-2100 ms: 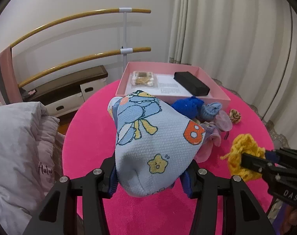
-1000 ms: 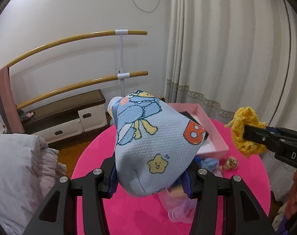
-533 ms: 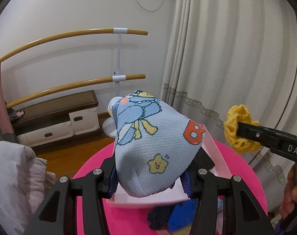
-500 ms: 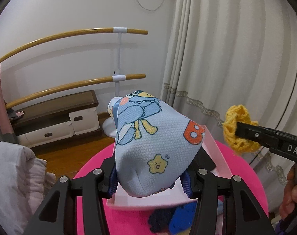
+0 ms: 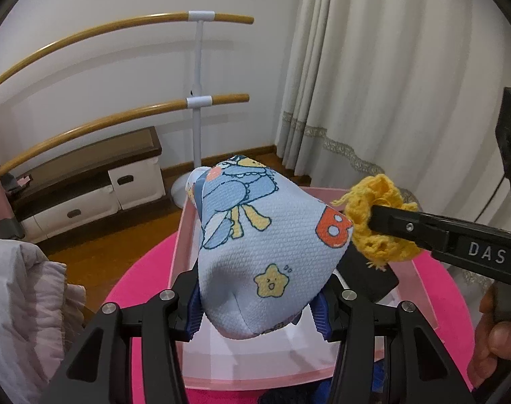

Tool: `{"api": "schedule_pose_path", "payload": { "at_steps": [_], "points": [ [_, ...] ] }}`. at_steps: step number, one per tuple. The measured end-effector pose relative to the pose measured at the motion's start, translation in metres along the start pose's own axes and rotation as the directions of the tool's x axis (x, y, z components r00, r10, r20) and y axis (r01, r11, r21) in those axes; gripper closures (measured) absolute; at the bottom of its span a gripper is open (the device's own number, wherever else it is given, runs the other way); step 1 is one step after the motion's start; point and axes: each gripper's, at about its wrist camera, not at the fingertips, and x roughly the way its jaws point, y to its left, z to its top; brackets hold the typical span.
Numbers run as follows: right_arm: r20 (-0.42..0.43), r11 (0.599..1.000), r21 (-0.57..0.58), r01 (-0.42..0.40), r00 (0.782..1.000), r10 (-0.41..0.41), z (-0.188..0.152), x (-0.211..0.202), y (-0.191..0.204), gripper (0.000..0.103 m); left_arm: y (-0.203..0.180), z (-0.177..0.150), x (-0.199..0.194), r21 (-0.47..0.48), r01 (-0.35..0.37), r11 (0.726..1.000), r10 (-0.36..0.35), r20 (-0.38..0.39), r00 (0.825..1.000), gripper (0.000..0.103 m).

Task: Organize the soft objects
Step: 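Carry the hat and yellow crochet into the pink box and release both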

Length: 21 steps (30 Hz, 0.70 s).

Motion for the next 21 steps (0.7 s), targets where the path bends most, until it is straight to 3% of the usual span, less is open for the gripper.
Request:
{"api": "schedule_pose_path", "payload": {
  "at_steps": [8,9,11,13,17,19,21],
  "points": [
    [-0.052,0.999,0.034,0.019,0.998,-0.017,-0.002,0.024,-0.013,0.077,-0.009,0.007,0.038,0.028,-0.016,0.999,0.018,-0.048,0.999,0.047],
    [-0.056,0.999,0.040,0.018,0.998,-0.016,-0.003,0.026,-0.014,0.076,-0.009,0.005,0.040,0.028,-0.024,0.999,0.025,-0.048,0.999,0.043],
    [-0.063,0.998,0.052,0.018,0.998,-0.014,-0.004,0.029,-0.015,0.072,-0.014,0.001,0.039,0.027,-0.040,0.999,0.041,-0.052,0.998,0.023],
    [-0.071,0.998,0.055,0.016,0.997,-0.012,-0.004,0.031,-0.015,0.071,-0.016,-0.004,0.035,0.031,-0.061,0.998,0.062,-0.035,0.997,0.017],
    [-0.068,0.998,0.060,0.017,0.998,-0.013,-0.007,0.030,-0.015,0.048,-0.017,-0.016,0.025,0.023,-0.087,0.996,0.088,-0.005,0.996,0.003],
    [-0.047,0.997,0.074,0.016,0.999,-0.012,-0.008,0.025,-0.015,0.029,-0.016,-0.021,0.016,0.016,-0.104,0.994,0.104,0.025,0.994,0.001],
    [-0.028,0.997,0.075,0.018,0.999,-0.016,-0.008,0.019,-0.014,0.004,-0.019,-0.024,0.011,0.014,-0.123,0.992,0.122,0.043,0.992,0.000]
  ]
}}
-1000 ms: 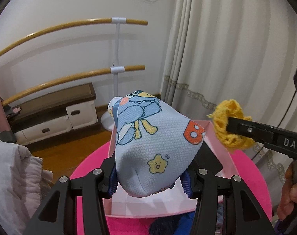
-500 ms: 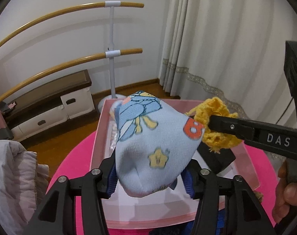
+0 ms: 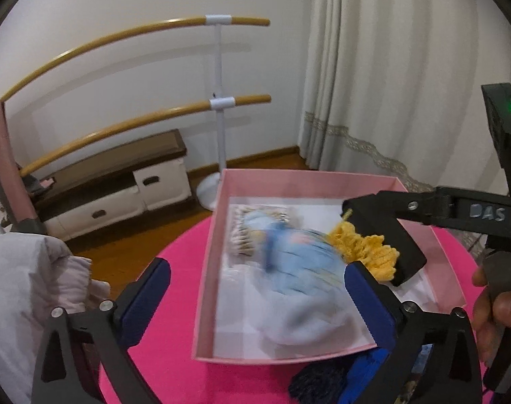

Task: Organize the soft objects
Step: 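Carry the hat and yellow crochet into the pink box and release both, then withdraw both tools from the box back over the table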

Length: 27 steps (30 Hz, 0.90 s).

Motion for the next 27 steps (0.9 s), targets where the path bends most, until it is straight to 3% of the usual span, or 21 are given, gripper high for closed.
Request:
{"api": "schedule_pose_path", "payload": {
  "at_steps": [6,12,14,27],
  "points": [
    [0.054,1.000,-0.014,0.027,0.998,-0.026,-0.005,-0.027,0.009,0.000,-0.011,-0.002,-0.019,0.001,-0.053,0.999,0.053,0.056,0.997,0.000],
    [0.145,0.999,-0.006,0.053,0.988,-0.052,-0.021,-0.073,0.015,0.000,-0.039,-0.030,-0.057,0.013,-0.121,0.993,0.118,0.126,0.985,0.000],
    [0.177,0.997,-0.020,0.070,0.982,-0.065,-0.028,-0.092,0.020,0.000,-0.050,-0.056,-0.074,0.013,-0.122,0.992,0.119,0.145,0.982,0.000],
    [0.342,0.985,-0.022,0.170,0.927,-0.152,-0.107,-0.210,0.026,0.000,-0.044,-0.110,-0.189,-0.021,-0.084,0.996,0.086,0.230,0.969,0.000]
  ]
}}
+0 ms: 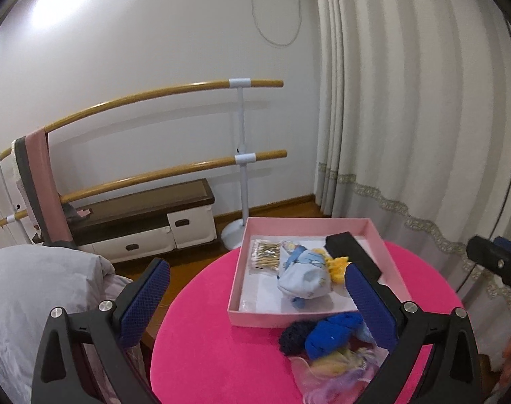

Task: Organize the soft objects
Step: 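Withdraw both tools from the box back over the table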

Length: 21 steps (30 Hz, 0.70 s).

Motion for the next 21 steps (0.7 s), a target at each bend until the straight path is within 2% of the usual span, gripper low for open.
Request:
{"api": "schedule_pose_path", "payload": {
  "at_steps": [9,21],
  "points": [
    [0.073,0.995,-0.053,0.086,0.994,-0.082,-0.021,-0.061,0.014,0.000,0.008,-0.027,-0.087,-0.011,-0.016,1.000,0.017,0.058,0.998,0.000],
    [0.143,0.984,-0.106,0.145,0.981,-0.129,-0.050,-0.104,0.041,0.000,0.003,-0.064,-0.147,-0.032,-0.041,0.999,0.043,0.064,0.997,0.000]
  ]
}}
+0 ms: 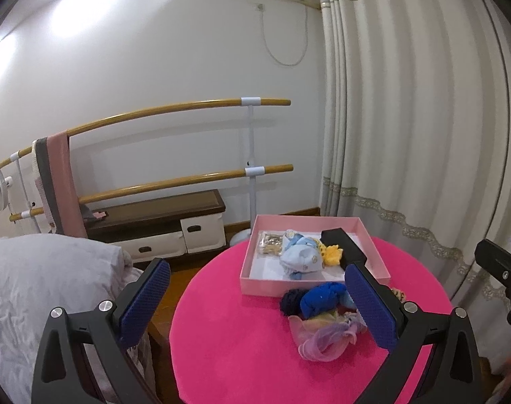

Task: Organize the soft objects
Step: 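Withdraw both tools from the box back over the table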

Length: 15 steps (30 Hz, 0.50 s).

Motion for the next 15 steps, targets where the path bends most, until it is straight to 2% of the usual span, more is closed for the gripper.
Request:
{"api": "schedule_pose_path", "payload": {
  "at_steps": [15],
  "points": [
    [-0.001,1.000,-0.010,-0.007,1.000,0.007,-0.006,-0.009,0.004,0.000,0.004,-0.004,-0.029,-0.012,-0.004,1.000,0.004,-0.010,1.000,0.000]
  ]
}}
